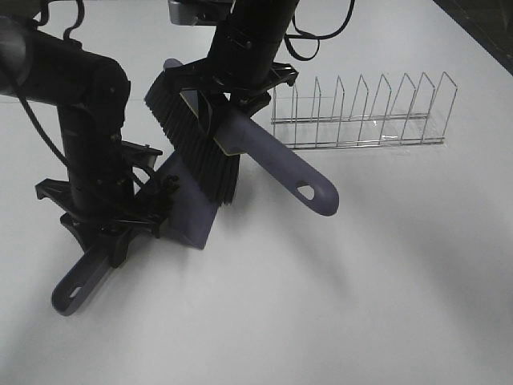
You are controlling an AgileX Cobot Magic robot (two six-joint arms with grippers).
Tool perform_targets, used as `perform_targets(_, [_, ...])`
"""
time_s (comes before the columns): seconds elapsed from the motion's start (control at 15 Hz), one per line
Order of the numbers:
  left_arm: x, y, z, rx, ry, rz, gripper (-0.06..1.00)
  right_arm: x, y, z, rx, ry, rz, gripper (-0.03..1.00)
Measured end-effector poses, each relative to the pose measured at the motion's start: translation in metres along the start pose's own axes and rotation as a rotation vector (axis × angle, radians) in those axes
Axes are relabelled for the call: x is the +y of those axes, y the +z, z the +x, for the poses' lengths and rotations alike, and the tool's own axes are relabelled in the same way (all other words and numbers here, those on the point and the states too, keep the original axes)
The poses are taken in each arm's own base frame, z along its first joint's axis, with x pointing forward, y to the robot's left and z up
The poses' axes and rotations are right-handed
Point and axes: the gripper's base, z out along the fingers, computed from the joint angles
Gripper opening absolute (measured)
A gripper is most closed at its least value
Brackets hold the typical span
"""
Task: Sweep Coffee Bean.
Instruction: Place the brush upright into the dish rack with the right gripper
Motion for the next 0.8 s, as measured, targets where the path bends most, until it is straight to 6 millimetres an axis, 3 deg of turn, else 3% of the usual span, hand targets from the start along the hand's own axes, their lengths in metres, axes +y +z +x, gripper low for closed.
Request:
perform_targets(0.13, [0.011, -0.017, 0.002, -0.043, -0.045, 0.036, 0.33, 0.001, -0.017, 0.000, -0.028, -0.006, 0.042, 0.31])
perform_targets(0.27, [0.029, -0.044, 0.013, -0.109, -0.097, 0.058, 0.33, -0.001, -0.056, 0.002, -0.101, -0.019, 0.164, 0.31])
perform_targets(0.33, [0.035, -0.048, 0.019, -0.116, -0.115, 0.064, 0.33, -0.001, -0.066, 0.002, -0.123, -0.011, 0.195, 0.31])
perform_targets(0.6, [0.055, -0.050, 0.041, -0.114, -0.169, 0.066, 0.33, -0.004, -0.100, 0.010, -0.182, 0.017, 0.206, 0.31])
perform_targets(0.8, [0.056, -0.040, 0.060, -0.138, -0.181, 0.068, 0.33, -0.031, -0.117, 0.036, -0.148, 0.100, 0.225, 0.31])
